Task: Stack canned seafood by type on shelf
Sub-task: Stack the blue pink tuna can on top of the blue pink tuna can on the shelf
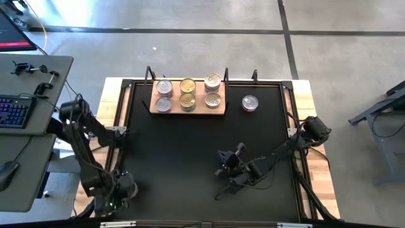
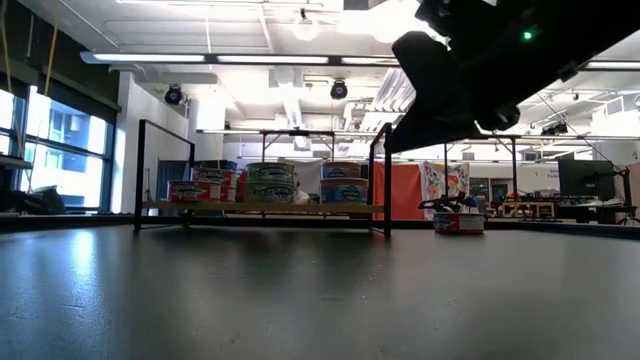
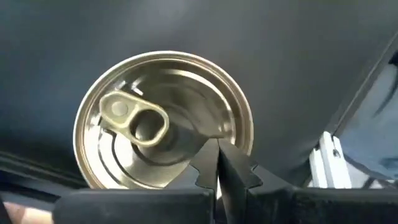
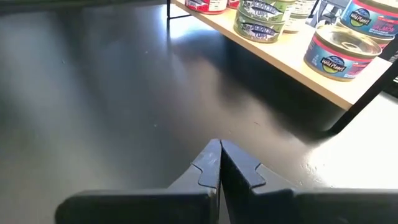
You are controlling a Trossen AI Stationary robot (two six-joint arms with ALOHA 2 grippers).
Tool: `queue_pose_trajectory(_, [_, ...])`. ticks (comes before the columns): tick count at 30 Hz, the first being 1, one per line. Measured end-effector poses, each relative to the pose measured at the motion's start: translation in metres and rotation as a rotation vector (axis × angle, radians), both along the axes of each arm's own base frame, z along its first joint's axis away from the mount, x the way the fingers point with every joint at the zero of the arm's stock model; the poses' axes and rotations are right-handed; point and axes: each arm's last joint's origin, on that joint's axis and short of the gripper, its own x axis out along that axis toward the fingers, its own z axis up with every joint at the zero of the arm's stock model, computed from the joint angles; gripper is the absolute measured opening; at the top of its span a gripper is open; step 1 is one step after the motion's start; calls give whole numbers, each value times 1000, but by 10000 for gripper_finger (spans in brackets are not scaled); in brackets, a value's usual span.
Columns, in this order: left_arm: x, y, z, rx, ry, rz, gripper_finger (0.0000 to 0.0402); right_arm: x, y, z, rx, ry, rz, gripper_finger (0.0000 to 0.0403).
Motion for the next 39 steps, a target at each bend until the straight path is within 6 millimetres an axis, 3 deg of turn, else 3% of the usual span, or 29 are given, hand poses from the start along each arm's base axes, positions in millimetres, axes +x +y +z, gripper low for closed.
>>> queue_pose_trajectory(5, [14,-3,-14,85,-34,-60,0,1,-2,0,11,-5,-7,0])
queue_pose_trajectory(10, [50,11,-17,356,-433,-178,0,2,-1,1,22,-18,-6,0])
queue_pose_trajectory(14, [85,13,-7,456,-611,-305,0,3,0,1,45,-19,5,0])
queue_pose_trajectory(21, [117,31,-4,592,-605,-513,13,4,0,0,68,-14,16,0])
queue_pose_trajectory(33, [156,74,-14,847,-435,-751,156,11,-8,2,93,-36,-3,0])
queue_pose_trajectory(39, [169,88,-35,861,-310,-829,155,13,-8,3,81,-25,19,0])
